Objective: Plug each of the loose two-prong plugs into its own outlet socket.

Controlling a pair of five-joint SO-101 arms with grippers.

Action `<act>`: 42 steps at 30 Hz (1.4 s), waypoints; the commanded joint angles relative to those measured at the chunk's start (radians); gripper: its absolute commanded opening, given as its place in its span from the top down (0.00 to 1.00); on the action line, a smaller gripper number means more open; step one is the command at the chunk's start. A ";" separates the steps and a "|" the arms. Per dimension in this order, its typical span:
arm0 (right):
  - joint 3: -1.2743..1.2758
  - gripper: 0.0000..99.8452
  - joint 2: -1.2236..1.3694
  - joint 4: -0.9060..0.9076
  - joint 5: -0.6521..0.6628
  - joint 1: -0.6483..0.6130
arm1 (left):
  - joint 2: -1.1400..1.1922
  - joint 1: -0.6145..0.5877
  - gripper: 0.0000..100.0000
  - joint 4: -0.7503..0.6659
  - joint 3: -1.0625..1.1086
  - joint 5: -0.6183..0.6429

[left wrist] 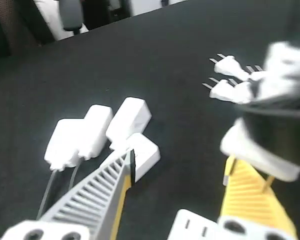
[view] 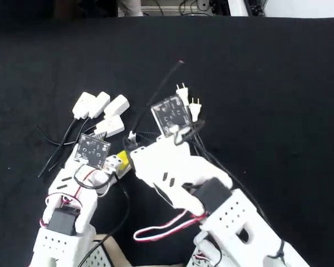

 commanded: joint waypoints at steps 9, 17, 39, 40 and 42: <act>-0.128 0.99 0.139 0.152 0.017 -0.023 | -0.012 -0.070 0.71 -0.038 -0.024 0.009; -0.199 0.99 0.269 0.196 0.072 -0.023 | -0.012 -0.071 0.71 -0.038 -0.028 0.009; -0.285 0.99 0.440 0.281 0.190 -0.052 | -0.012 -0.071 0.71 -0.038 -0.028 0.005; -0.285 0.99 0.438 0.281 0.190 -0.051 | -0.012 -0.071 0.71 -0.038 -0.027 0.005; -0.289 0.99 0.437 0.282 0.192 -0.038 | -0.012 -0.073 0.71 -0.032 -0.024 0.005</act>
